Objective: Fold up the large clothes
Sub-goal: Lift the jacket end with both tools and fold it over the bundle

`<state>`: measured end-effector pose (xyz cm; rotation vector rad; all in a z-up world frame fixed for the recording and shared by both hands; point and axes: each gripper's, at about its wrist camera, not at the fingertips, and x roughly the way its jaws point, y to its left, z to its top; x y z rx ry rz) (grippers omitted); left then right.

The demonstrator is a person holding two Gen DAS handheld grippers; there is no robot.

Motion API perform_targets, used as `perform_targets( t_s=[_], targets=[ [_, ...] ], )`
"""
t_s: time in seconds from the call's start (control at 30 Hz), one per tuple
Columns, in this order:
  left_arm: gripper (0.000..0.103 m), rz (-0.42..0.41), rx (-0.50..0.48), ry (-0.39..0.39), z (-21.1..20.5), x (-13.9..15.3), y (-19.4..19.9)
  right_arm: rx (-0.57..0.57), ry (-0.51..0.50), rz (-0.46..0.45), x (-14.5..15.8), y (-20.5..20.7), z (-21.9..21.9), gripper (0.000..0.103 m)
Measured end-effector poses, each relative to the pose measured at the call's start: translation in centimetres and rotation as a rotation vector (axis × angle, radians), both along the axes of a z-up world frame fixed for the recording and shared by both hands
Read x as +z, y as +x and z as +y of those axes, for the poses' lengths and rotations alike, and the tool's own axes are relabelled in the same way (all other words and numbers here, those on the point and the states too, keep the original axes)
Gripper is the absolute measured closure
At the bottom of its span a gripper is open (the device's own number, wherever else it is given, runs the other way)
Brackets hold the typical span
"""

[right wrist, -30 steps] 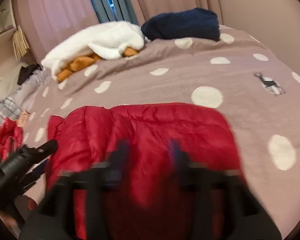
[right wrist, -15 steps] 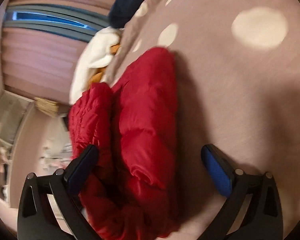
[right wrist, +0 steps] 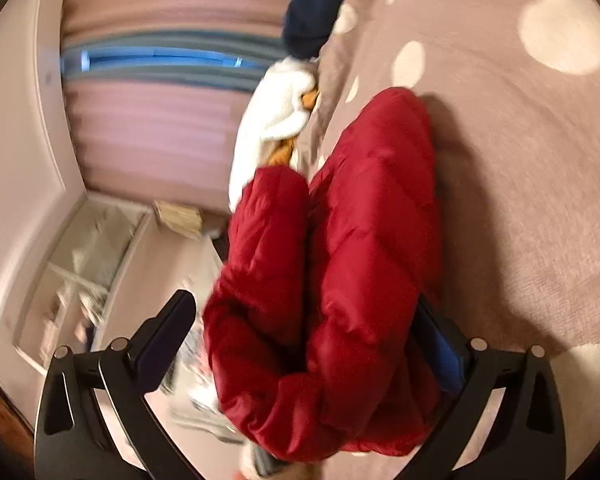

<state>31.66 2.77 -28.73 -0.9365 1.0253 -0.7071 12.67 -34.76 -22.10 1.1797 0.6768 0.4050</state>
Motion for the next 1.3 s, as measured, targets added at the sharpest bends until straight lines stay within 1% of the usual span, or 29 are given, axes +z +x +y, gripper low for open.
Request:
perform_targets(
  t_s=[0.07,0.17,0.23,0.3,0.37,0.47,0.53,0.57,0.6,0.63,0.67,0.7,0.73,0.8,0.87,0.93,1.0,1.07,1.1,1.17,1.23,1.27,1.3],
  targets=[
    [0.001,-0.012,-0.011,0.005,-0.3,0.0,0.0,0.077,0.001,0.009,-0.6,0.8,1.4,0.000],
    [0.001,-0.022,-0.033,0.002,-0.8,-0.1,-0.2,0.088,-0.015,0.080,-2.3,1.7,3.2,0.000],
    [0.001,-0.021,-0.034,-0.003,-0.9,-0.3,0.2,0.093,-0.078,0.098,-2.6,2.1,4.0,0.001],
    [0.001,-0.034,-0.044,-0.016,-1.0,-0.4,0.3,0.124,-0.145,0.107,-2.3,3.0,4.9,0.001],
    [0.001,-0.042,-0.060,-0.005,-1.6,-0.4,-0.2,0.161,-0.189,0.130,-2.2,3.8,5.7,0.001],
    [0.001,-0.039,-0.108,-0.021,-3.3,-0.3,-0.2,0.151,-0.162,0.123,-2.1,3.7,5.7,0.000],
    [0.001,-0.038,-0.123,-0.020,-4.6,-0.5,-0.2,0.159,-0.159,0.107,-2.1,3.8,5.8,0.002],
    [0.002,-0.038,-0.112,-0.008,-5.0,-0.5,-0.3,0.160,-0.173,0.104,-2.3,3.8,5.4,0.013],
    [0.005,-0.037,-0.100,0.013,-5.5,-0.5,-0.3,0.155,-0.187,0.105,-2.6,3.8,5.3,0.030],
    [0.007,-0.038,-0.079,0.043,-5.9,-0.5,-0.3,0.150,-0.176,0.099,-2.9,3.4,5.4,0.038],
    [0.012,-0.045,-0.057,0.067,-6.2,-0.5,-0.5,0.149,-0.130,0.086,-3.6,3.0,5.0,0.048],
    [0.017,-0.055,-0.017,0.101,-6.5,-0.4,-0.7,0.140,-0.079,0.081,-4.4,3.1,4.7,0.055],
    [0.018,-0.060,0.011,0.127,-6.8,-0.3,-1.0,0.126,-0.036,0.079,-5.1,2.9,4.5,0.058],
    [0.020,-0.097,0.038,0.206,-7.9,0.5,-1.6,0.126,-0.010,0.069,-5.4,2.6,4.3,0.065],
    [0.023,-0.147,0.066,0.285,-9.1,1.9,-2.4,0.120,-0.038,0.067,-4.6,2.2,4.4,0.068],
    [0.025,-0.187,0.071,0.339,-10.0,3.6,-3.1,0.130,-0.093,0.038,-3.0,1.8,5.0,0.069],
    [0.025,-0.220,0.073,0.356,-10.4,5.0,-3.7,0.142,-0.138,0.000,-1.0,1.4,5.6,0.069],
    [0.026,-0.273,0.074,0.385,-10.9,7.0,-4.6,0.149,-0.147,-0.050,1.1,1.4,6.3,0.069],
    [0.026,-0.302,0.083,0.411,-11.0,8.1,-5.1,0.154,-0.150,-0.073,2.1,1.2,6.5,0.069],
    [0.026,-0.383,0.102,0.482,-12.0,10.7,-6.8,0.166,-0.185,-0.120,4.5,0.6,7.1,0.069],
    [0.026,-0.466,0.123,0.537,-12.4,13.5,-8.1,0.172,-0.205,-0.158,6.3,0.6,7.4,0.069],
    [0.026,-0.501,0.134,0.547,-12.4,15.0,-8.7,0.176,-0.209,-0.183,7.5,0.6,7.6,0.069],
    [0.026,-0.520,0.142,0.543,-11.9,15.8,-9.2,0.179,-0.209,-0.201,8.2,1.0,7.7,0.069]
  ],
)
